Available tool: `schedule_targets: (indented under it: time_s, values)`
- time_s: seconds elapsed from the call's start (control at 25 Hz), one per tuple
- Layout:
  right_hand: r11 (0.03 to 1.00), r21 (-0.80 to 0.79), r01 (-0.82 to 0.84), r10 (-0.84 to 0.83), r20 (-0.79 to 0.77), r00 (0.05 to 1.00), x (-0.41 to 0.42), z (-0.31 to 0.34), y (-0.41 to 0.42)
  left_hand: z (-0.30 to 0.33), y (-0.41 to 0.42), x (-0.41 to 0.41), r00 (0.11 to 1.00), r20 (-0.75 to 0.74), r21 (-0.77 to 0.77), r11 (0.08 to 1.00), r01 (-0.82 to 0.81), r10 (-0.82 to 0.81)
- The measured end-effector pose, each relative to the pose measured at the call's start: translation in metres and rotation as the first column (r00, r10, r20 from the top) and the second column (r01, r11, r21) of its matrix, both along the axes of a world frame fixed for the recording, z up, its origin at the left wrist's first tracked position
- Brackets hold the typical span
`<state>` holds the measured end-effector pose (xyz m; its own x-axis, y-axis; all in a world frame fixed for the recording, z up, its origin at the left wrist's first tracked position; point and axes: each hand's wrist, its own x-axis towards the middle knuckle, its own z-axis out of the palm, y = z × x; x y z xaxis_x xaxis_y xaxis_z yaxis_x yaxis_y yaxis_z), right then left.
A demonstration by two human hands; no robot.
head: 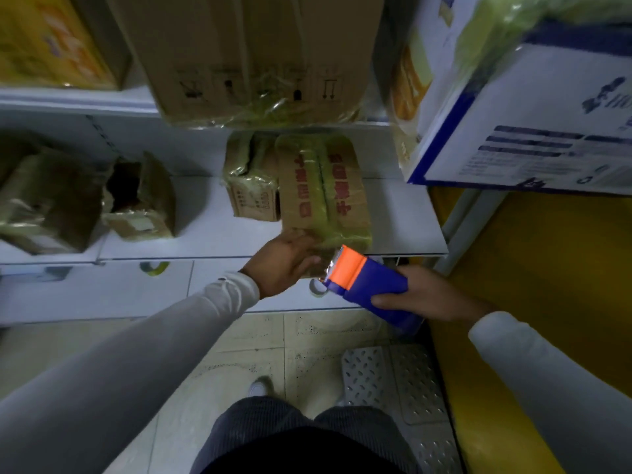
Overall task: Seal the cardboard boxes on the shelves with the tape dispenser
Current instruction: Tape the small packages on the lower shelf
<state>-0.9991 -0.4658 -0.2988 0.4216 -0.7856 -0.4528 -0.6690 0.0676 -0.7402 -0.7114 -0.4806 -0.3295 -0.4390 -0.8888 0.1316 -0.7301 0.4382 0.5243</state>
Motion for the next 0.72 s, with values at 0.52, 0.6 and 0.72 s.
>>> schedule_targets:
  time_s: [0.52,0.6,0.72]
  values:
    - [0.977,0.106,-0.183,0.186,-0.013,0.983,0.021,0.007,-0.027,0.007,0.029,-0.006,0.817,-0.433,0.616,0.787,-0.040,0.380]
    - [0.967,0.139,-0.214,0.214,0.016,0.977,0.022,0.012,-0.037,0.009,0.027,-0.007,0.810,-0.432,0.580,0.810,-0.087,0.397]
    - [0.948,0.134,-0.289,0.292,-0.007,0.956,0.014,0.027,-0.065,0.012,0.019,0.003,0.788,-0.415,0.526,0.826,-0.201,0.456]
